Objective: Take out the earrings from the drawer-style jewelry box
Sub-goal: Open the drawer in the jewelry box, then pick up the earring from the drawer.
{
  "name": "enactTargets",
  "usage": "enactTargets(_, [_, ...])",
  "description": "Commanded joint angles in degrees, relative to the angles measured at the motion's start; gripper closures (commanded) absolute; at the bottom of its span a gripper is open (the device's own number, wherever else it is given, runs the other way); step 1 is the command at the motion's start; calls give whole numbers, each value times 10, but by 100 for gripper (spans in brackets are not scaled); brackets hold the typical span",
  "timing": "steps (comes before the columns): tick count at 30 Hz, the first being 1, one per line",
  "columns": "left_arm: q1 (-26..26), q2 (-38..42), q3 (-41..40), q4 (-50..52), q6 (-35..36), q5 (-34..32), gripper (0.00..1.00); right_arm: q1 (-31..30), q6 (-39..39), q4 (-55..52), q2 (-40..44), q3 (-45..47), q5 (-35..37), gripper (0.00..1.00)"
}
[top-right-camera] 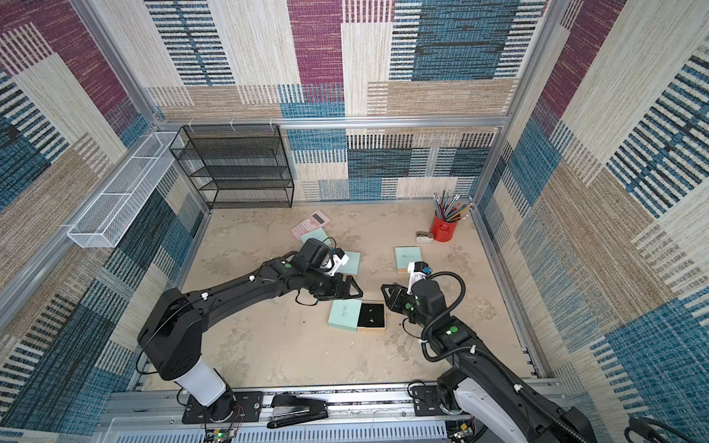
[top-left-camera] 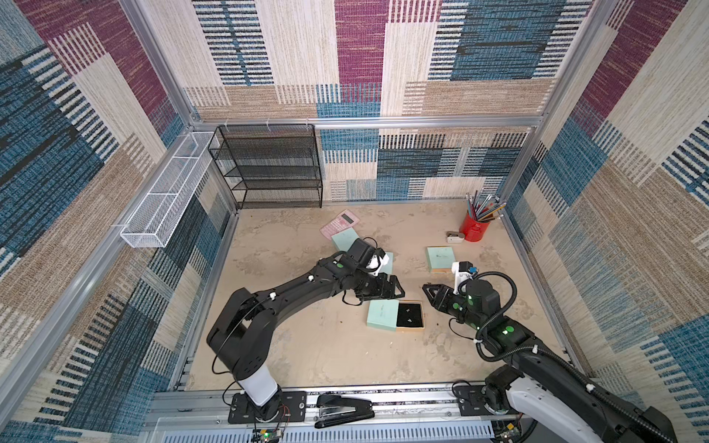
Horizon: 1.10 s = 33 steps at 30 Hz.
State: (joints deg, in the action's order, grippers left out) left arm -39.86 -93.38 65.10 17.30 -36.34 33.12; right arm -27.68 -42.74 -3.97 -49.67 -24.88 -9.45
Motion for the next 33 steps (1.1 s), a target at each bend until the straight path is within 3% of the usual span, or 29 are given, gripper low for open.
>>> enactTargets(1, [31, 48, -61, -120, -73, 76, 11, -1, 24, -28, -41, -17, -75, 66])
enactTargets(5, [89, 124, -152, -199, -119, 116, 7, -1, 21, -21, -63, -18, -88, 64])
enactTargets(8, [119, 169, -184, -190, -102, 131, 1, -1, 31, -20, -91, -26, -100, 63])
enactTargets(19, [134, 210, -121, 5, 60, 168, 1, -3, 26, 16, -176, -26, -123, 70])
enactTargets(33, [134, 199, -105, 42, 98, 186, 2, -4, 9, 37, -212, -4, -124, 73])
